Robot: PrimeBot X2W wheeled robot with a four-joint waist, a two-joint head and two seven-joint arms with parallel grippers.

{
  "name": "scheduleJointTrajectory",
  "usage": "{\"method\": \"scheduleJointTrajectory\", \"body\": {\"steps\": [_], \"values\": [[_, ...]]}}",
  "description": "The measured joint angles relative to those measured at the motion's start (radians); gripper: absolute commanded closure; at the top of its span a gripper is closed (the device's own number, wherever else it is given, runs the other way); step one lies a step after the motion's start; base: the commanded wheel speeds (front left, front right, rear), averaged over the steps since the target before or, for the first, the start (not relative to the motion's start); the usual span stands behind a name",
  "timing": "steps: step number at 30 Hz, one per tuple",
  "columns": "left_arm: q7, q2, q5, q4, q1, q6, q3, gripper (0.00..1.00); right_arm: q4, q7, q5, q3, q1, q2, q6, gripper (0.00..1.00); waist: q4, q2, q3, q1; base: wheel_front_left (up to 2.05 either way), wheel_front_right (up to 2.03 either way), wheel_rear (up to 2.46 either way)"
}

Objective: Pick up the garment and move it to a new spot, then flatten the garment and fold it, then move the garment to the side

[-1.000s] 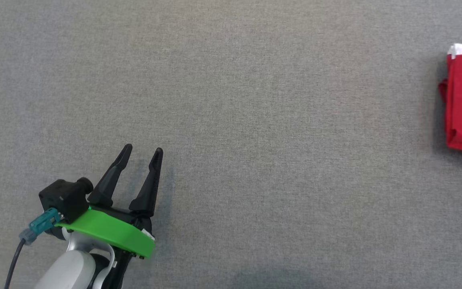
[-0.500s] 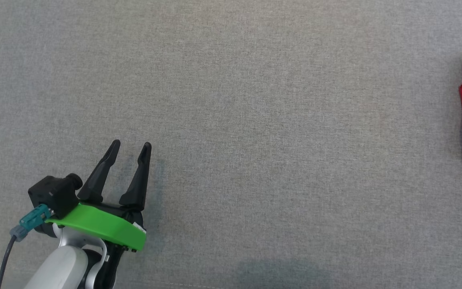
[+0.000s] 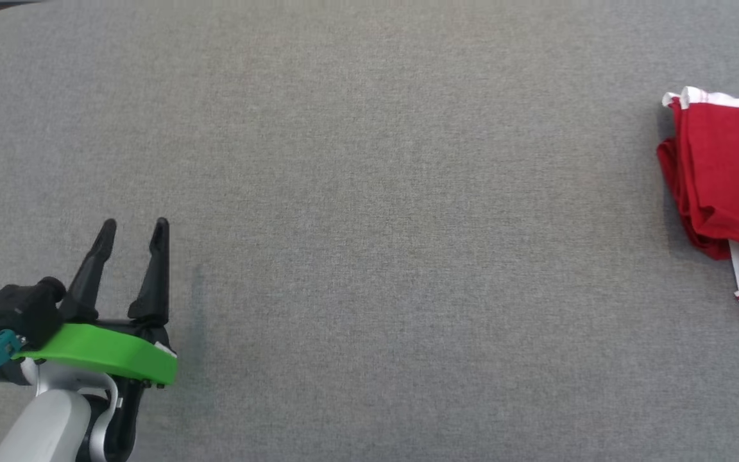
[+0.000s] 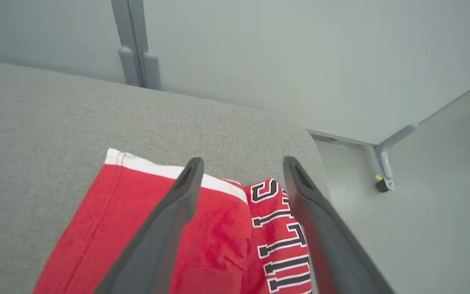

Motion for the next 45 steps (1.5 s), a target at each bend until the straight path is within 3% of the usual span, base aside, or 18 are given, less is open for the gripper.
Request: {"method": "scheduleJointTrajectory", "body": {"steps": [6,20,25,35,36,45], "values": [[-0.012,0.017,0.069,0.061,0.026,0.0,0.039,0.0,-0.096,-0.238,-0.037,-0.034,-0.01,0.119,-0.013,0.0,-0.044,0.0,-0.06,-0.0001,0.0,0.0,0.0],[-0.018,-0.014,0.143,0.188,0.201,0.0,0.089,0.0,-0.06,-0.651,-0.165,0.062,0.375,0.441,-0.031,0.0,-0.104,0.0,-0.219,-0.0001,0.0,0.0,0.0],[-0.018,-0.035,0.175,0.179,0.227,0.0,0.118,0.0,-0.034,-0.643,-0.192,0.036,0.402,0.549,-0.031,0.0,-0.124,0.0,-0.26,-0.0001,0.0,0.0,0.0],[-0.018,-0.082,0.214,0.156,0.263,-0.012,0.166,0.0,-0.047,-0.627,-0.328,-0.068,0.437,0.611,-0.031,0.0,-0.133,0.0,-0.307,-0.0001,0.0,0.0,0.0],[-0.017,-0.088,0.22,0.15,0.263,-0.015,0.164,1.0,-0.05,-0.627,-0.335,-0.073,0.439,0.618,-0.031,1.0,-0.129,0.0,-0.308,-0.0001,0.0,0.0,0.0],[-0.007,-0.158,0.198,0.219,0.288,-0.015,0.135,1.0,0.018,-0.622,-0.312,-0.046,0.495,0.696,-0.027,1.0,-0.128,0.0,-0.309,-0.0001,0.0,0.0,0.0]]}}
